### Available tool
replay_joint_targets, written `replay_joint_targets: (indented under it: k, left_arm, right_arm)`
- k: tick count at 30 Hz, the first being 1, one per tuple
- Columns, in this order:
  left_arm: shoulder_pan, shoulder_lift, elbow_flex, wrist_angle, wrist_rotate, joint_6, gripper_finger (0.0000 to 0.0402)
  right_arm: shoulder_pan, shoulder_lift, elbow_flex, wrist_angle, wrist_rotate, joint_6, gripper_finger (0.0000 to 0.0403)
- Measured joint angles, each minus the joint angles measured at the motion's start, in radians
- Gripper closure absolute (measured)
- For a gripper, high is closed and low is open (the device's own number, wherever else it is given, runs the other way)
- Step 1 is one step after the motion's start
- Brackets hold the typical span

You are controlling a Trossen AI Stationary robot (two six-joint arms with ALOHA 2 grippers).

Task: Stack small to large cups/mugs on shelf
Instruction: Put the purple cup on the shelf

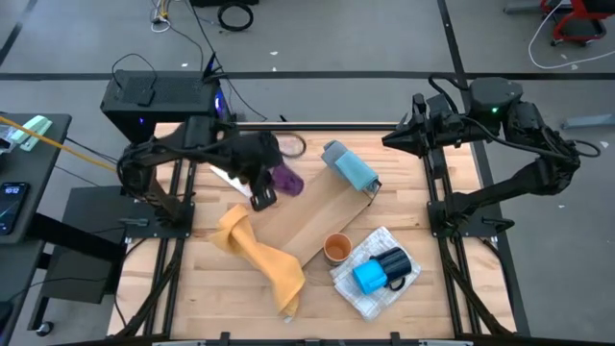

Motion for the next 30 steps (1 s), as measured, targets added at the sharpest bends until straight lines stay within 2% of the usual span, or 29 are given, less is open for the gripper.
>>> replay_joint_targets:
  k: [12, 22, 30]
  left_arm:
    - [-0.102, 0.001, -0.212, 0.0, 0.131, -0.171, 0.039]
    - [-0.106, 0.006, -0.295, 0.001, 0.134, -0.225, 0.039]
    - [-0.102, 0.065, -0.311, 0.0, 0.078, -0.239, 0.039]
  right_arm:
    - [-0.007, 0.0, 0.0, -0.007, -0.001, -0.017, 0.0362]
    - [-0.006, 0.0, 0.0, -0.007, -0.001, -0.027, 0.0362]
    - [-0.006, 0.0, 0.0, -0.008, -0.001, -0.045, 0.0362]
